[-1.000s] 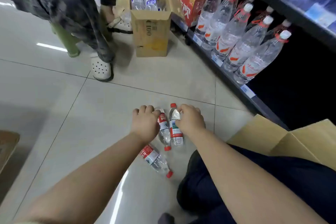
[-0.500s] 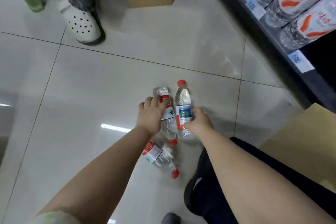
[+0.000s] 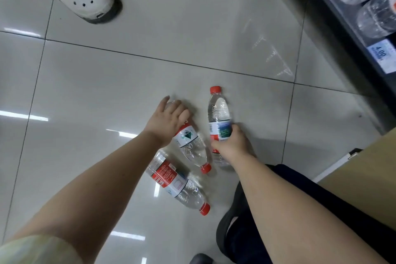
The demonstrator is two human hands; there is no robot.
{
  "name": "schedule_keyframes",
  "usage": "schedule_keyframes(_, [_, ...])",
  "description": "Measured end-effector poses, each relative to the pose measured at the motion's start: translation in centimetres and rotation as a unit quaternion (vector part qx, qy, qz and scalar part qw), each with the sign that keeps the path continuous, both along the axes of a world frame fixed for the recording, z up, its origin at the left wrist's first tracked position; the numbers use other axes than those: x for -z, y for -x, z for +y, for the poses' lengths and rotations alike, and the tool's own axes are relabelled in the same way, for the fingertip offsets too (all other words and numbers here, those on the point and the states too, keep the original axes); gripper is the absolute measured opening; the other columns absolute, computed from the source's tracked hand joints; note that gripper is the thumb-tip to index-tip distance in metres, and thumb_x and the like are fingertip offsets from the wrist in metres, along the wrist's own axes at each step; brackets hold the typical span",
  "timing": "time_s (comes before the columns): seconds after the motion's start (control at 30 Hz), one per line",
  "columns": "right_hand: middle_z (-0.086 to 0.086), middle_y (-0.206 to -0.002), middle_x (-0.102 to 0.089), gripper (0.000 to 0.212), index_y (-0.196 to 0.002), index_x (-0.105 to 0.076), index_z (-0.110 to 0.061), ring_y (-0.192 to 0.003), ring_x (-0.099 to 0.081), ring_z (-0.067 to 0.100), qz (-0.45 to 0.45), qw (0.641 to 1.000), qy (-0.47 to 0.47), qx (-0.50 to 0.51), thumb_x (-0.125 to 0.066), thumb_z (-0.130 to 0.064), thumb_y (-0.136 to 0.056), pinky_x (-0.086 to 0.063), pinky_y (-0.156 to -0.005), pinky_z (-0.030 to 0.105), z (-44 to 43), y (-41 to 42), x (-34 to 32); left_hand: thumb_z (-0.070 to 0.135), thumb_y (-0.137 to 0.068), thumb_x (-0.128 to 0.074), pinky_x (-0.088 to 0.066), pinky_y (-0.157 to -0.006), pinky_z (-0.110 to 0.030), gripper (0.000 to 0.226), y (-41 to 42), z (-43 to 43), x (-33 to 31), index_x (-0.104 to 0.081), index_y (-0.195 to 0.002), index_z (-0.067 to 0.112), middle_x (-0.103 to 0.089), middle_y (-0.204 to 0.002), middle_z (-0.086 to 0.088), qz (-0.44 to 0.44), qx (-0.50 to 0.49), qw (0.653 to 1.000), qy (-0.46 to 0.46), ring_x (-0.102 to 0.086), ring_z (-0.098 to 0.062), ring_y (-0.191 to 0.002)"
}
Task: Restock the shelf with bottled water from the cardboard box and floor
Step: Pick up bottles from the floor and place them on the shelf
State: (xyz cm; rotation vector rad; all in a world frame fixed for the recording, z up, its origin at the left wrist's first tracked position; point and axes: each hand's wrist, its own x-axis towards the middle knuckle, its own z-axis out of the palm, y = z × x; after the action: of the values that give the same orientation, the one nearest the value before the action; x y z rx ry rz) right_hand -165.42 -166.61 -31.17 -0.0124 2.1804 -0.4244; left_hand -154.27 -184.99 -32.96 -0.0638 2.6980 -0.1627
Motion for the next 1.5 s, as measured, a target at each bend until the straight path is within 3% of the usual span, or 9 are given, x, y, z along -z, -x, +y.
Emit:
schedule_keyframes(0.1, [0.011, -0.130, -0.053, 0.070, -0.130, -0.046, -0.014, -0.121, -0.050, 0.031, 0.061, 0.998, -0.022, -0.019, -0.075, -0.036, -0.070, -0.039, -0.103, 0.036, 0.6, 0.3, 0.0, 0.046, -0.062, -0.074, -0.036, -0.090, -0.046, 0.071, -0.9, -0.6, 0.5, -0.052, -0.126, 0.024, -0.060, -0.105, -0.008, 0.058, -0.039, 0.996, -0.057, -0.055, -0.032, -0.101])
schedule_keyframes(0.2, [0.013, -0.136, -0.045, 0.086, -0.132, -0.038, -0.013, -0.128, -0.043, 0.033, 0.067, 0.995, -0.068, -0.003, -0.081, -0.045, -0.065, -0.036, -0.105, 0.039, 1.4, 0.5, 0.5, 0.059, -0.054, -0.077, -0.038, -0.091, -0.046, 0.081, -1.4, 0.2, -0.2, -0.058, -0.124, 0.024, -0.061, -0.106, -0.010, 0.044, -0.118, 0.987, -0.102, -0.054, -0.034, -0.101])
schedule_keyframes(0.43, [0.001, -0.094, -0.065, 0.057, -0.095, -0.047, -0.027, -0.072, -0.066, 0.025, 0.027, 0.995, -0.044, 0.089, -0.081, -0.039, -0.051, -0.059, -0.065, 0.039, 2.5, 2.1, 0.1, 0.040, -0.063, -0.076, -0.031, -0.105, -0.043, 0.077, -1.5, 1.4, -1.0, -0.047, -0.133, 0.027, -0.055, -0.128, 0.001, -0.055, -0.159, 0.971, -0.169, -0.050, -0.024, -0.119])
schedule_keyframes(0.63, [0.004, -0.093, -0.063, 0.050, -0.105, -0.050, -0.016, -0.069, -0.062, 0.020, -0.011, 0.977, 0.085, 0.194, -0.081, -0.013, -0.066, -0.057, -0.056, 0.035, 1.1, 4.3, -4.0, 0.045, -0.063, -0.074, -0.043, -0.091, -0.038, 0.070, -1.0, 2.8, -1.9, -0.051, -0.124, 0.021, -0.058, -0.117, -0.002, -0.021, -0.232, 0.962, -0.141, -0.058, -0.025, -0.105])
schedule_keyframes(0.8, [0.005, -0.092, -0.071, 0.041, -0.096, -0.064, -0.021, -0.084, -0.071, 0.026, -0.042, 0.970, 0.156, 0.180, -0.084, -0.017, -0.060, -0.059, -0.079, 0.050, 2.2, 8.9, -11.5, 0.045, -0.067, -0.072, -0.046, -0.077, -0.037, 0.068, 2.6, 5.1, -8.4, -0.049, -0.123, 0.015, -0.054, -0.114, -0.006, 0.072, -0.379, 0.909, -0.158, -0.057, -0.030, -0.098])
schedule_keyframes(1.0, [0.011, -0.089, -0.069, 0.030, -0.098, -0.063, -0.016, -0.071, -0.068, 0.026, -0.007, 0.949, 0.248, 0.194, -0.075, -0.002, -0.074, -0.057, -0.057, 0.036, 7.3, 12.9, -25.3, 0.046, -0.064, -0.072, -0.045, -0.068, -0.031, 0.056, 9.7, 10.6, -20.3, -0.050, -0.107, 0.017, -0.052, -0.104, 0.001, 0.199, -0.453, 0.819, -0.290, -0.061, -0.027, -0.083])
schedule_keyframes(1.23, [0.013, -0.087, -0.073, 0.032, -0.097, -0.069, -0.011, -0.077, -0.071, 0.030, 0.115, 0.901, 0.352, 0.226, -0.077, -0.012, -0.066, -0.057, -0.075, 0.048, 15.3, 11.5, -38.3, 0.049, -0.052, -0.073, -0.056, -0.070, -0.033, 0.046, 14.4, 19.5, -34.3, -0.055, -0.086, 0.023, -0.070, -0.082, 0.002, 0.277, -0.458, 0.701, -0.472, -0.068, -0.019, -0.073])
schedule_keyframes(1.37, [0.009, -0.085, -0.072, 0.025, -0.095, -0.065, -0.015, -0.073, -0.070, 0.024, 0.180, 0.872, 0.384, 0.246, -0.075, -0.005, -0.074, -0.059, -0.066, 0.036, 20.9, 9.5, -43.8, 0.052, -0.044, -0.070, -0.059, -0.074, -0.035, 0.053, 14.9, 23.8, -40.9, -0.063, -0.087, 0.020, -0.071, -0.079, 0.003, 0.308, -0.413, 0.674, -0.529, -0.069, -0.016, -0.074])
schedule_keyframes(1.5, [0.012, -0.093, -0.073, 0.034, -0.103, -0.065, -0.014, -0.083, -0.071, 0.030, 0.215, 0.860, 0.394, 0.244, -0.077, -0.010, -0.071, -0.059, -0.077, 0.045, 26.7, 7.6, -48.3, 0.042, -0.058, -0.075, -0.053, -0.071, -0.029, 0.041, 13.9, 27.9, -46.9, -0.058, -0.088, 0.020, -0.065, -0.078, 0.005, 0.322, -0.367, 0.672, -0.556, -0.063, -0.013, -0.073])
